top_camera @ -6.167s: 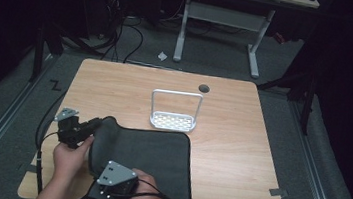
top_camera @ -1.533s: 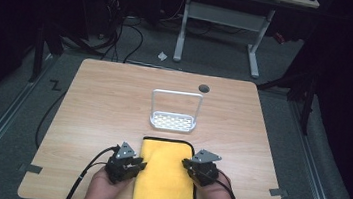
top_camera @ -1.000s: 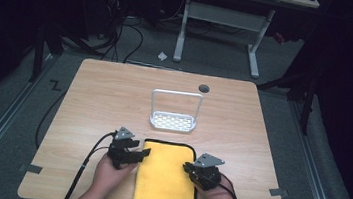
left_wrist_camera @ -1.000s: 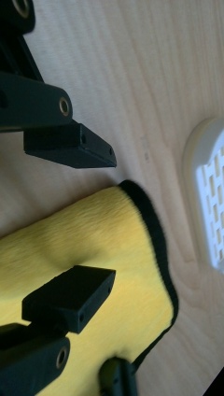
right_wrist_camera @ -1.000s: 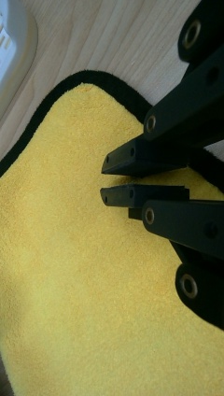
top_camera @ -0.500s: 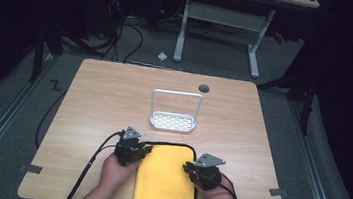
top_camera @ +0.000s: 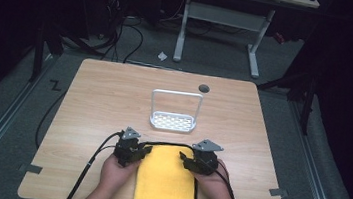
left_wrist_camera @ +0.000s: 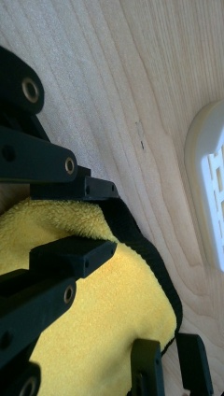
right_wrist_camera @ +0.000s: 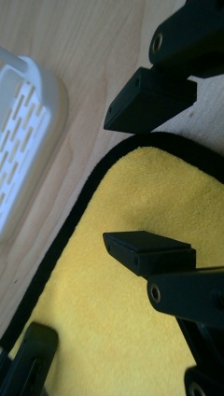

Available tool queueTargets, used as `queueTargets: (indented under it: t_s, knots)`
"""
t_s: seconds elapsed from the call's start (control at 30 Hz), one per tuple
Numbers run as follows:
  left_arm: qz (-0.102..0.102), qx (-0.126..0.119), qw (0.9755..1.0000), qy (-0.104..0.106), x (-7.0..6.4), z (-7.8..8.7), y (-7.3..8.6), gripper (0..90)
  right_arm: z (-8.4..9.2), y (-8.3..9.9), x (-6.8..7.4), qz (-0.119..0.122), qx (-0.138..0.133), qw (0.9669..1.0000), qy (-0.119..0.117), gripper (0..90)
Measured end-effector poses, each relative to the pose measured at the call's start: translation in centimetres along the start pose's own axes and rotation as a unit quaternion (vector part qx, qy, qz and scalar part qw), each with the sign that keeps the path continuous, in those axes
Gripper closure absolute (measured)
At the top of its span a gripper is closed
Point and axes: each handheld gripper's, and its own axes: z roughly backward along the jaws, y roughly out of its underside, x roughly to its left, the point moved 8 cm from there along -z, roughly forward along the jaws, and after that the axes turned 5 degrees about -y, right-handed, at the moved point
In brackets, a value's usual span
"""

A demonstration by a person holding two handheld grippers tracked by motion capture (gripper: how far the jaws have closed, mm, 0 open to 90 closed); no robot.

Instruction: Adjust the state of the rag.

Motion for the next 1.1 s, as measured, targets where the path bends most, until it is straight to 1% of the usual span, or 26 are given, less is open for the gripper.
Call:
queueTargets:
  t_s: [0.1, 0.2, 0.3, 0.33, 0.37, 0.5, 0.67, 0.73, 0.77, 0.83, 0.9, 1.0, 1.03, 1.1]
  knots:
    - [0.001, 0.0, 1.0, 0.0, 0.0, 0.0, 0.0, 71.2, -0.3, 0.1, 0.0, -0.004, 0.004, 1.0, -0.003, 38.4]
    - [0.001, -0.001, 1.0, 0.0, 0.0, 0.0, 0.0, 71.2, -0.4, 0.3, -0.2, -0.025, 0.012, 0.9995, -0.016, 38.0]
    - [0.002, -0.001, 1.0, 0.0, 0.0, 0.0, 0.0, 71.3, -0.4, 0.4, -0.1, -0.026, 0.013, 0.9995, -0.015, 38.9]
    - [0.002, -0.001, 1.0, 0.0, 0.0, 0.0, 0.0, 71.2, -0.4, 0.4, 0.0, -0.023, 0.013, 0.9996, -0.015, 42.7]
    - [0.003, -0.001, 1.0, 0.001, 0.1, 0.0, 0.0, 71.2, -0.4, 0.4, 0.0, -0.023, 0.013, 0.9996, -0.015, 42.7]
    - [0.004, -0.001, 1.0, 0.001, 0.1, 0.0, 0.0, 71.2, -0.2, 0.4, 0.7, -0.016, 0.015, 0.9994, -0.027, 55.5]
    - [0.007, -0.001, 1.0, 0.002, 0.1, 0.0, 0.0, 71.2, -0.2, 0.4, 0.9, -0.02, 0.015, 0.9991, -0.035, 62.4]
    - [0.008, -0.002, 1.0, 0.002, 0.1, 0.0, 0.0, 71.2, -0.2, 0.4, 1.3, -0.019, 0.017, 0.9988, -0.041, 69.8]
    - [0.008, -0.002, 1.0, 0.002, 0.1, 0.0, 0.0, 71.2, -0.2, 0.4, 1.3, -0.019, 0.017, 0.9988, -0.041, 69.8]
    - [0.01, -0.002, 0.9999, 0.004, 0.1, 0.0, 0.0, 71.2, -0.2, 0.4, 1.8, -0.014, 0.017, 0.9987, -0.046, 74.1]
    - [0.011, -0.001, 0.9999, 0.005, 0.2, 0.1, 0.0, 71.2, -0.2, 0.4, 1.9, -0.011, 0.016, 0.9986, -0.05, 76.2]
    - [0.012, -0.001, 0.9999, 0.005, 0.2, 0.1, 0.1, 70.9, -0.2, 0.4, 2.0, -0.009, 0.016, 0.9984, -0.053, 77.2]
    - [0.011, -0.002, 0.9999, 0.003, 0.2, 0.1, 0.1, 70.9, -0.3, 0.4, 2.0, -0.002, 0.014, 0.9985, -0.053, 77.5]
    - [0.009, -0.002, 1.0, 0.002, 0.2, 0.1, 0.1, 70.9, -0.3, 0.4, 2.1, 0.001, 0.013, 0.9986, -0.051, 77.5]
